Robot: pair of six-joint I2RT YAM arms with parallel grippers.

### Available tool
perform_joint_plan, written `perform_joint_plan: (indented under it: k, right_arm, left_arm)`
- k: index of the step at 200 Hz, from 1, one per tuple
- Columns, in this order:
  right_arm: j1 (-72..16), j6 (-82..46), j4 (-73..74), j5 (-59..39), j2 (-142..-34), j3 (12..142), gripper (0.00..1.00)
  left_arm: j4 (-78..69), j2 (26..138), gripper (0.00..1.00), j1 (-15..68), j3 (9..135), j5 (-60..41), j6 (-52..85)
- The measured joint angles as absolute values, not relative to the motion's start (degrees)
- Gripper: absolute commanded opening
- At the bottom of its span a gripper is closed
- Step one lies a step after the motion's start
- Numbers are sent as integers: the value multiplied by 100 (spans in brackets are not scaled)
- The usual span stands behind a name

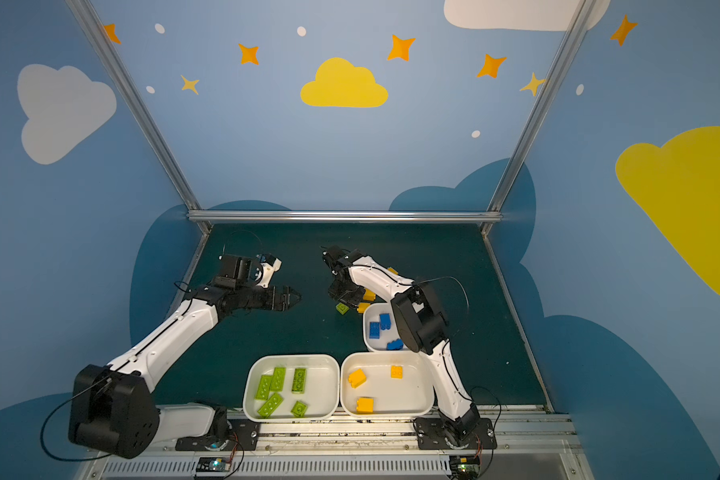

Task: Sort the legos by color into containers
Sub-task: 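Lower the right gripper onto a lime-green brick and grasp it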

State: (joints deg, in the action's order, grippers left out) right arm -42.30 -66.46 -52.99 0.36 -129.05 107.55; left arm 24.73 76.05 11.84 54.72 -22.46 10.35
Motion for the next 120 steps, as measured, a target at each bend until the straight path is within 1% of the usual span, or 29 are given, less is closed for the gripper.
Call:
perform_joint_plan:
  k: [37,68,83,106,120]
  right_arm:
    - [-4211,-6724,-5345,93,-13174,11000,46]
    - [-4182,-6724,-5437,121,-13358,11159,32]
    - [-4171,-6707,-5463,143,-13360,11229,31]
    - [-4167,-6678,-5472,148,-13360,11264,23]
    - [-4167,-6650,-5494,148,-13371,11264,23]
  left_arm:
    - [2471,7607,99,1184,5472,-2252,1035]
    - [2467,7618,99,1173,5474,-2305,1035]
    - [2449,7655,99,1173,5474,-2377,1033]
    - [2432,7741,99,1173,5474,-2491,1031]
    - [2429,7776,99,1173,5474,-2536,1031]
